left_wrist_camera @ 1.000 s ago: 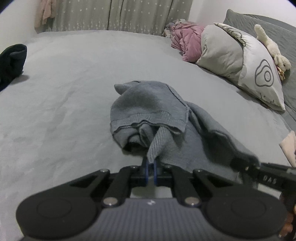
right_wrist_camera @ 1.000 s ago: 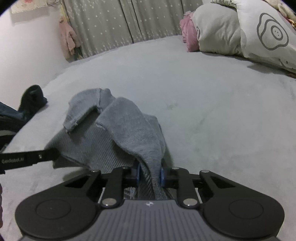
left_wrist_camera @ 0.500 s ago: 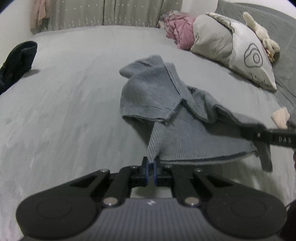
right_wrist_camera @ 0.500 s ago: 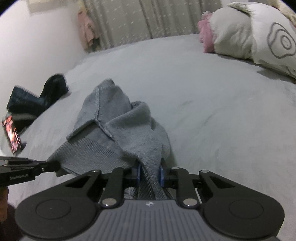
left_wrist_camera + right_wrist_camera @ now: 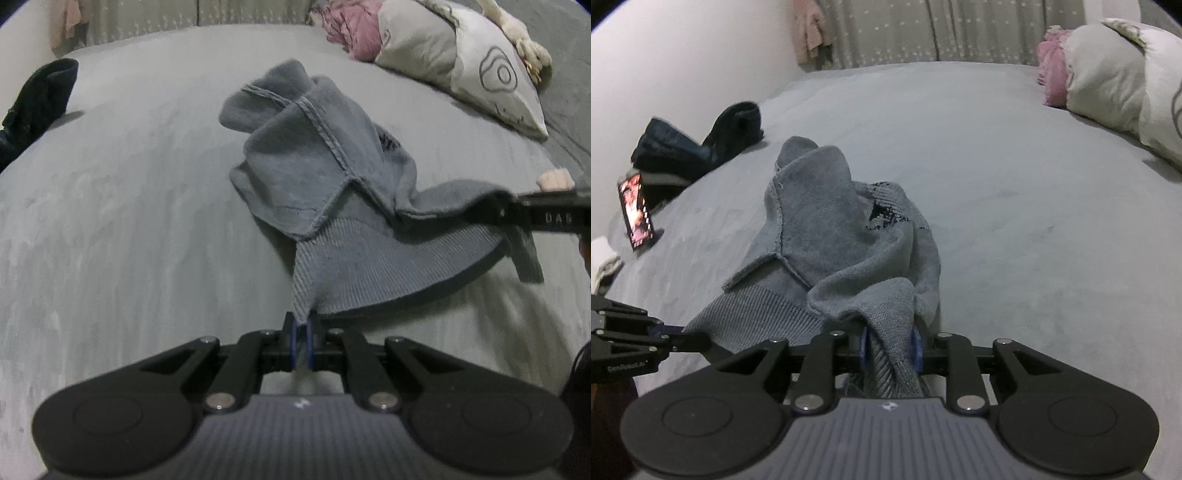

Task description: Fold clothes

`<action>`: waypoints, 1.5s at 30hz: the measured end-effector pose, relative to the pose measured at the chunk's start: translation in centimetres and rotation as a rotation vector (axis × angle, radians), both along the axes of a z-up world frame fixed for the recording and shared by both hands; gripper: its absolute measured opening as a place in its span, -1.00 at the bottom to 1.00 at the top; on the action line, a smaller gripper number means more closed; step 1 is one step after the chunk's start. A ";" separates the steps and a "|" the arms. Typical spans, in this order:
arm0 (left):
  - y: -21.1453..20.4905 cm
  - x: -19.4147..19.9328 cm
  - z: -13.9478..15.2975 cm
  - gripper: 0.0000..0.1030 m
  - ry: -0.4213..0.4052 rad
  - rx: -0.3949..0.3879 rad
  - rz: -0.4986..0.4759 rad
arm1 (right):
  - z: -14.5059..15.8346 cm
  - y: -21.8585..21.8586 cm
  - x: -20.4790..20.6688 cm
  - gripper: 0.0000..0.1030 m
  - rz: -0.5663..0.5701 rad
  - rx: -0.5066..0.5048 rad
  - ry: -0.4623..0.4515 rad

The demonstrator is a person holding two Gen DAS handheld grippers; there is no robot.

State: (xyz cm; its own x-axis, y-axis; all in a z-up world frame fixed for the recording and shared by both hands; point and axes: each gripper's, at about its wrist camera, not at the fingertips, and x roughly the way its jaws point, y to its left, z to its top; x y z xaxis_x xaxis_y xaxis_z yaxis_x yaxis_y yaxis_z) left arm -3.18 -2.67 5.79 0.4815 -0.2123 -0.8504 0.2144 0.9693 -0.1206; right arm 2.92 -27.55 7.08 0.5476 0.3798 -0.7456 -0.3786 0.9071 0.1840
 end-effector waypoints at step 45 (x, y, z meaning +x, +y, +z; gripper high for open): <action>1.3 7.8 3.1 -0.89 -0.268 -0.186 0.289 | -3.0 2.0 0.3 0.20 0.101 -0.037 0.043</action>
